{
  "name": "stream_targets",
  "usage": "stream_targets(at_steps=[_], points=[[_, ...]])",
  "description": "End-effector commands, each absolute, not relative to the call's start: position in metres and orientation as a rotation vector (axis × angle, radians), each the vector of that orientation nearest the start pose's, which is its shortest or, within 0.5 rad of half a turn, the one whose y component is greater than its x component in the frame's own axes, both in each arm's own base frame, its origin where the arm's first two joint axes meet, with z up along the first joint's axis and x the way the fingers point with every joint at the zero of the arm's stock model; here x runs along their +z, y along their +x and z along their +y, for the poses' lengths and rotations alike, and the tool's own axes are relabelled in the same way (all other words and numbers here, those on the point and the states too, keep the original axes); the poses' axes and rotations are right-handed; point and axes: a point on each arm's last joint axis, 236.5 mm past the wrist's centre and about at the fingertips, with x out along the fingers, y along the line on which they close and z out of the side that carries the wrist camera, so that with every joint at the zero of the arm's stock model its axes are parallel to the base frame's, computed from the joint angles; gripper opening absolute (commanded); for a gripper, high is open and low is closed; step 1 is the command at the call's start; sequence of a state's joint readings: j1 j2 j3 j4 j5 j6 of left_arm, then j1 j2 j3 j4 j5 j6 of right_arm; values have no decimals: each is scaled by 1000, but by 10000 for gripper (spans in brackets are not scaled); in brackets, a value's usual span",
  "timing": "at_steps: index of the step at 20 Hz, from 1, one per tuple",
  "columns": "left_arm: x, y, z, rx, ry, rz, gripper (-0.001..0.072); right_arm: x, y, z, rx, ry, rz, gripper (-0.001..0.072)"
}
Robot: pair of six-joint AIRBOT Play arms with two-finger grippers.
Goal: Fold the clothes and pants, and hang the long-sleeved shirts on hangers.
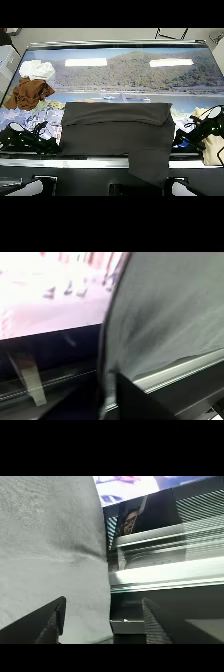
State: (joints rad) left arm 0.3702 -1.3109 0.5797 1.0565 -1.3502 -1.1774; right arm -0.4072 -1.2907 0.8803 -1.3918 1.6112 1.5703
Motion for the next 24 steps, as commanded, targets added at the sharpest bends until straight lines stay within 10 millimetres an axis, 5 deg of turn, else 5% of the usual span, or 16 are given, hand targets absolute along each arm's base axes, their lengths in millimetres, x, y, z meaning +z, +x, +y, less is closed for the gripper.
stream_targets(at_steps=[1,8,15,16,18,19,21,24], points=[[-113,174,-56,-330,-705,1822,63,-59,193,-37,-146,587,1941,569],[-114,170,-57,-341,-704,1829,24,-90,144,-2,-44,656,2062,574],[-113,169,-58,-345,-707,1834,24,-115,151,27,-10,792,1963,545],[-113,169,-58,-345,-707,1834,24,-116,147,31,-5,807,1971,477],[-112,169,-58,-346,-706,1834,24,-112,141,34,19,807,1998,39],[-110,171,-58,-352,-703,1833,24,-107,142,35,65,789,2001,42],[-98,185,-53,-373,-685,1812,24,-93,164,26,104,742,1947,39],[-68,235,-42,-353,-679,1697,24,-51,245,4,69,733,1714,37]])
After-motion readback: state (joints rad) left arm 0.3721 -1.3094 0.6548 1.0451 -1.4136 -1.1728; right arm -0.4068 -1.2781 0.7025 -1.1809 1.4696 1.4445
